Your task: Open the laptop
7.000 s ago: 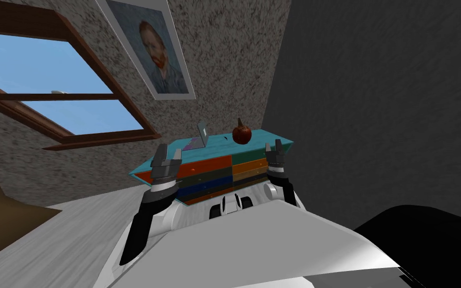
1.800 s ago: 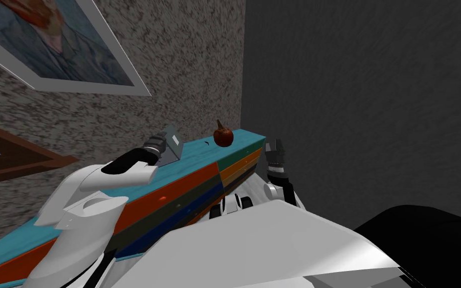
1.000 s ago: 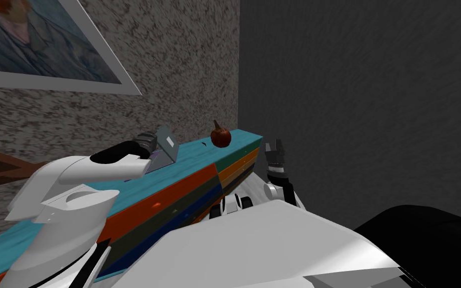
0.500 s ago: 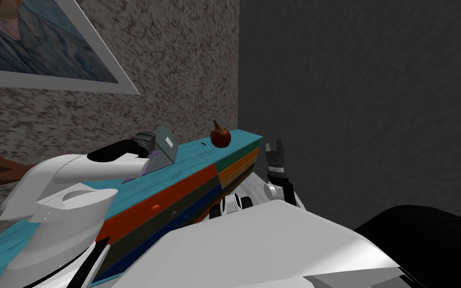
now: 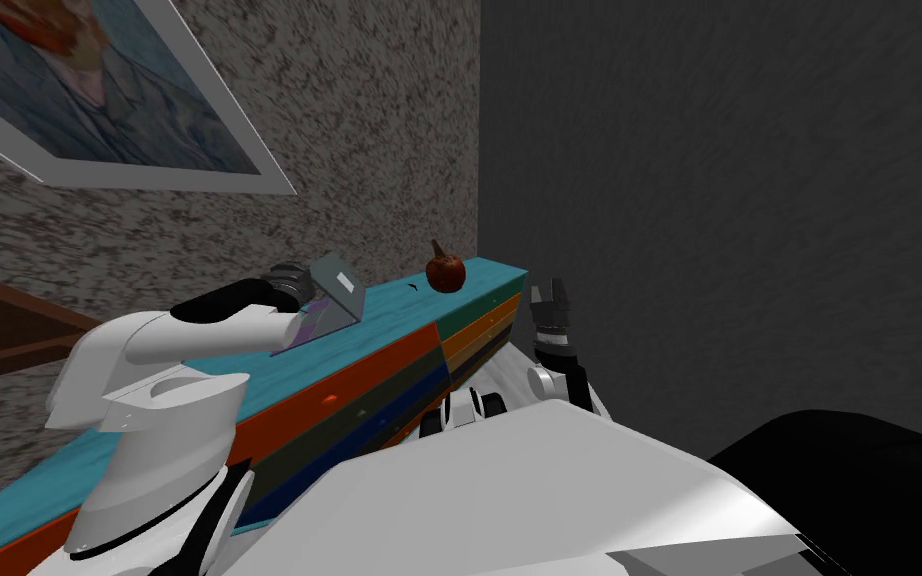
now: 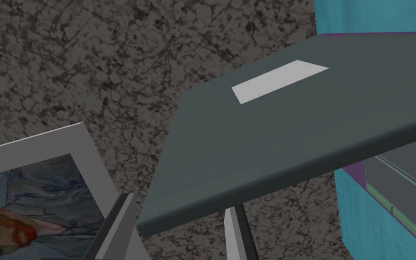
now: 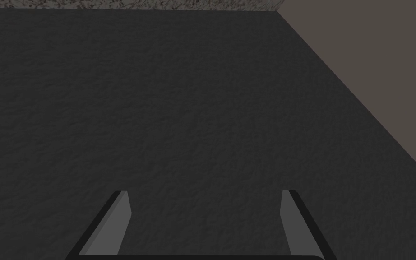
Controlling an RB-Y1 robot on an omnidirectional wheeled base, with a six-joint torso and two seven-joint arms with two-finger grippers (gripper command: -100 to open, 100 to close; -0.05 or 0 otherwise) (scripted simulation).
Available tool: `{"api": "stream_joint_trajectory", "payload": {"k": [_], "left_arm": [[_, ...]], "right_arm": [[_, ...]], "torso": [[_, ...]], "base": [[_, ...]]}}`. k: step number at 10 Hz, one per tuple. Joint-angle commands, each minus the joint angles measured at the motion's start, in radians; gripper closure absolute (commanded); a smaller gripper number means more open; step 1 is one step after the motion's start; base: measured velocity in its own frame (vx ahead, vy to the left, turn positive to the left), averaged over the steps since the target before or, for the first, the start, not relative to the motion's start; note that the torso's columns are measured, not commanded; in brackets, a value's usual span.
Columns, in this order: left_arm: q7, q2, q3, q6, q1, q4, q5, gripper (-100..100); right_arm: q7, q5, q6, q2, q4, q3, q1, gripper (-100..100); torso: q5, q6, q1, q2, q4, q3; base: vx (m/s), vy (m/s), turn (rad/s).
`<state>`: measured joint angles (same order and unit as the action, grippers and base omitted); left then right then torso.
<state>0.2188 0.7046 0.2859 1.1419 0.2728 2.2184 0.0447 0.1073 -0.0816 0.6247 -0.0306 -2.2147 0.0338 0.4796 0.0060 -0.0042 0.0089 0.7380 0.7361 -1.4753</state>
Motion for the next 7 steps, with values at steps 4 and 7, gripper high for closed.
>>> {"api": "stream_joint_trajectory", "payload": {"k": [4, 7], "left_arm": [[0.064, -0.075, 0.037, -0.056, 0.015, -0.046, 0.013, 100], [0.110, -0.145, 0.066, -0.134, 0.011, -0.097, 0.027, 100]], "right_arm": [[0.000, 0.000, 0.000, 0.000, 0.000, 0.000, 0.000, 0], [0.000, 0.000, 0.000, 0.000, 0.000, 0.000, 0.000, 0]], "torso": [[-0.003, 0.003, -0.005, -0.002, 0.000, -0.002], [-0.006, 0.006, -0.010, -0.002, 0.001, -0.002]], "base": [[-0.041, 0.047, 0.037], [-0.027, 0.036, 0.040]]}}
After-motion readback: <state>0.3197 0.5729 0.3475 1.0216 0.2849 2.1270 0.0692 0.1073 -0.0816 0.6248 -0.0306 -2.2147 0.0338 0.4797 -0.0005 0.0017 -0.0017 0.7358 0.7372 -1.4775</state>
